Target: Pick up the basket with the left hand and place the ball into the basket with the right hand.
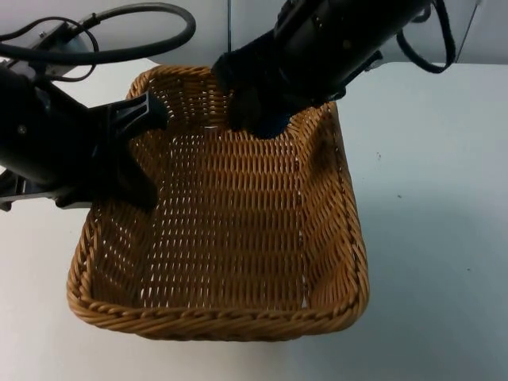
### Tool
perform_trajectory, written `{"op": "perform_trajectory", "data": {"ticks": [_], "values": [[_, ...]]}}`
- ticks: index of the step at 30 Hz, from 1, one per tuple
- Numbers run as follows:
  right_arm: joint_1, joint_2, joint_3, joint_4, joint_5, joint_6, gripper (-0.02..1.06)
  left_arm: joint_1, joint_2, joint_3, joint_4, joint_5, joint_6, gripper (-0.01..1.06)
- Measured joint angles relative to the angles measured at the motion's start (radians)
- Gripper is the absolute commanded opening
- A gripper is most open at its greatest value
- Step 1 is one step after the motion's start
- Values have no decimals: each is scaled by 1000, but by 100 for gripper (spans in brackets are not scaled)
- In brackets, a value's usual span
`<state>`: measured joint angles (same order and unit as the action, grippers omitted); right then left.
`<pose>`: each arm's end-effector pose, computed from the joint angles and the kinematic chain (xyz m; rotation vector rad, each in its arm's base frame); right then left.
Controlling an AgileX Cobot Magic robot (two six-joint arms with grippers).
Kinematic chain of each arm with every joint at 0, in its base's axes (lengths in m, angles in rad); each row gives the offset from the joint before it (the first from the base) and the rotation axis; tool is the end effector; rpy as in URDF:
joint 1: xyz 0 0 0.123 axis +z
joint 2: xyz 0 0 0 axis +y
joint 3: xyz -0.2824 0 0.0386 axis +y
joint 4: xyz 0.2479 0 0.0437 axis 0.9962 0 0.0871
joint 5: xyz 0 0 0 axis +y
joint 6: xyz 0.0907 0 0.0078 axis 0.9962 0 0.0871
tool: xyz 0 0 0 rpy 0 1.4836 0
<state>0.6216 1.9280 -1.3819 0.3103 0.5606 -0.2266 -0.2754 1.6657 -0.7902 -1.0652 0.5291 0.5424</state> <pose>0.3312 0.2555 0.2071 -0.8118 2.4865 0.4519 0.2749 -0.1196 0.1667 -0.0847 2.7138 -0.8405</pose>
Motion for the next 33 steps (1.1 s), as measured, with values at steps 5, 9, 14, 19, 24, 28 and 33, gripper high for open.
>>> {"op": "perform_trajectory", "data": {"ticks": [5,9,14,19,24,28,33], "values": [[0,44,0,5,-35,-2,0,0,0,0,0,2,0,0],[0,63,0,11,-60,-6,0,0,0,0,0,2,0,0],[0,66,0,18,-78,-6,0,0,0,0,0,2,0,0],[0,68,0,22,-82,-8,0,0,0,0,0,2,2,0],[0,74,0,22,-86,-10,14,0,0,0,0,2,2,0],[0,78,0,22,-90,-10,32,0,0,0,0,2,2,0],[0,78,0,22,-94,-10,38,0,0,0,0,2,2,0]]}}
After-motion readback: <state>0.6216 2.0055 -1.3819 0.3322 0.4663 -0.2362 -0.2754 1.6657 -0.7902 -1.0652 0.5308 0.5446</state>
